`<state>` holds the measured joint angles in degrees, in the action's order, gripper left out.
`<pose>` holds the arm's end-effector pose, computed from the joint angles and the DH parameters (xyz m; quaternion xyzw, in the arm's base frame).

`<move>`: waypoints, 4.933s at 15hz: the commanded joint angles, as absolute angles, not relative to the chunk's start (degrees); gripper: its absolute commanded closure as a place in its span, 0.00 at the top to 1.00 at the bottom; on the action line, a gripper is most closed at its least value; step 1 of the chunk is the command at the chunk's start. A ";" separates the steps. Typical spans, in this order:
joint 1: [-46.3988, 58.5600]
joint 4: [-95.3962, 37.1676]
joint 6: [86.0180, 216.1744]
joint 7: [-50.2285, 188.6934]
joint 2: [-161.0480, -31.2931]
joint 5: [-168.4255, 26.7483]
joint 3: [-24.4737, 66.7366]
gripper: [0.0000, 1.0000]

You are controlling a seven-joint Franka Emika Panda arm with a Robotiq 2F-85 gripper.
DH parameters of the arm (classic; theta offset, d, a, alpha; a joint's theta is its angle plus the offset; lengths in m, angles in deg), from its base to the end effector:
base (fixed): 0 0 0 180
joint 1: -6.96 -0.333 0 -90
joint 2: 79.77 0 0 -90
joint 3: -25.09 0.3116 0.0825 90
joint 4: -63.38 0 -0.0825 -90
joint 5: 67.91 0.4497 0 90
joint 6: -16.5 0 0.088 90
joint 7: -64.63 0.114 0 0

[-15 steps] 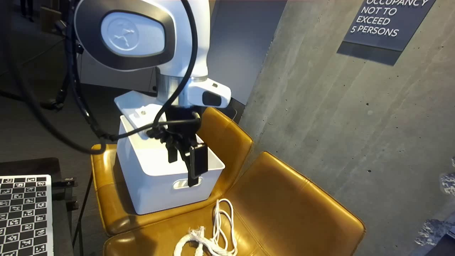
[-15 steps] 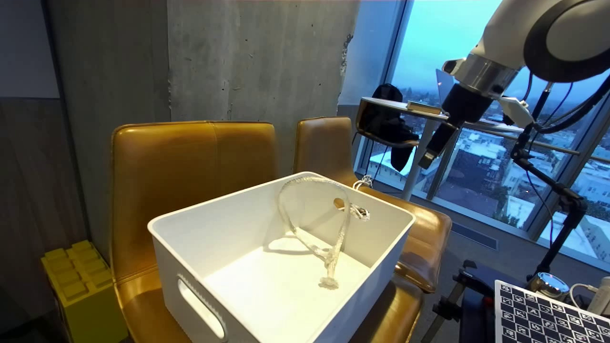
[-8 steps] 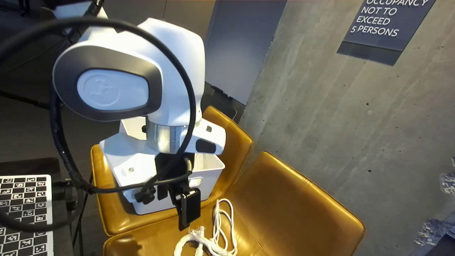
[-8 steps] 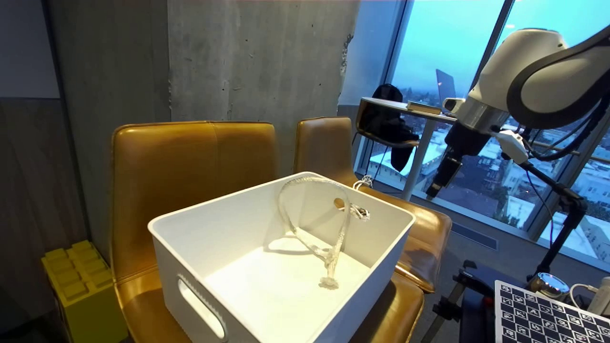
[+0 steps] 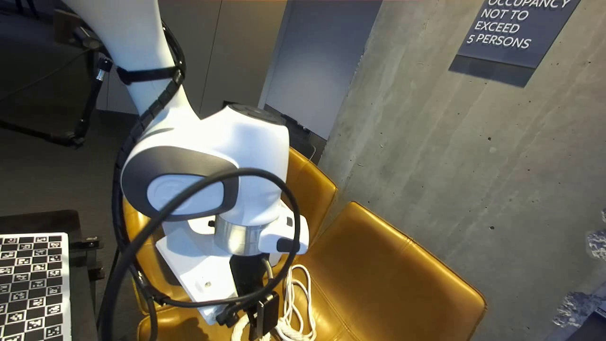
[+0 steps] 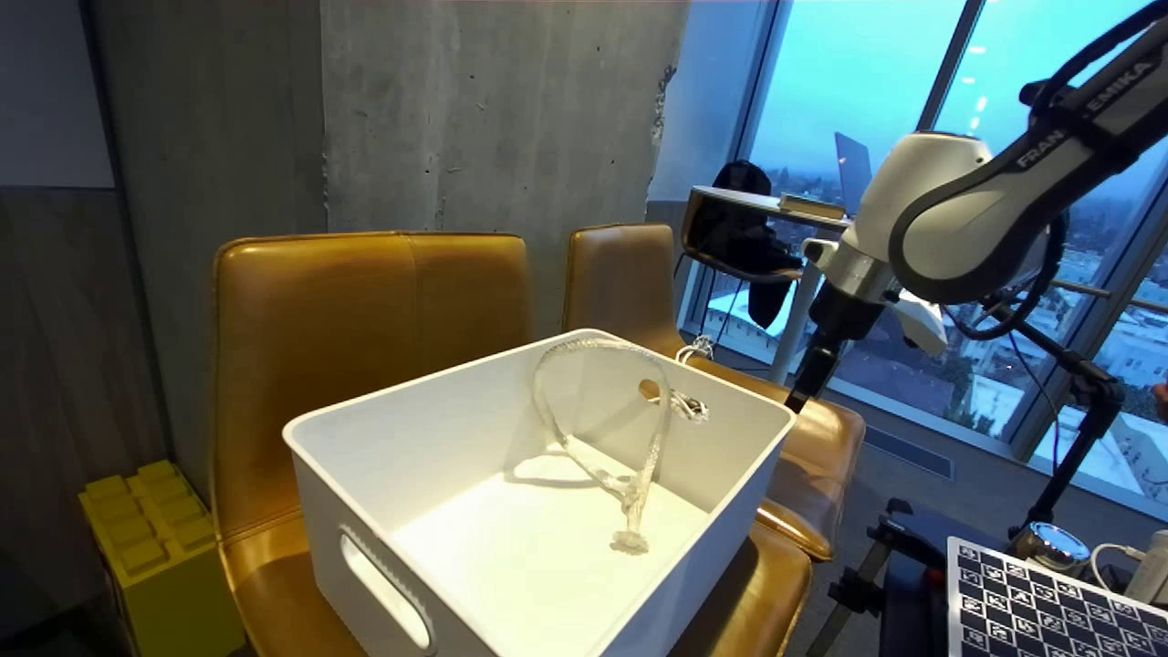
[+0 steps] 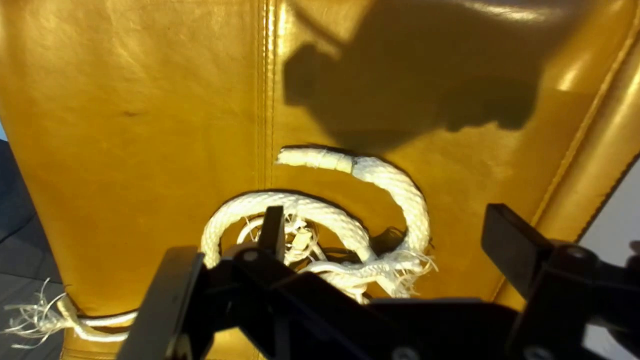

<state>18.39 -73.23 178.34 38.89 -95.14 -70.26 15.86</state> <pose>0.5166 -0.1973 0.1580 0.9935 0.0676 0.0688 0.0610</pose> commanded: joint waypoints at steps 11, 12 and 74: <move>26.69 -56.59 177.04 33.75 -113.26 -71.00 25.46 1.00; 26.90 -56.19 177.13 33.79 -114.01 -70.99 25.96 1.00; 6.36 -26.39 139.52 49.92 -76.07 -69.43 28.18 0.00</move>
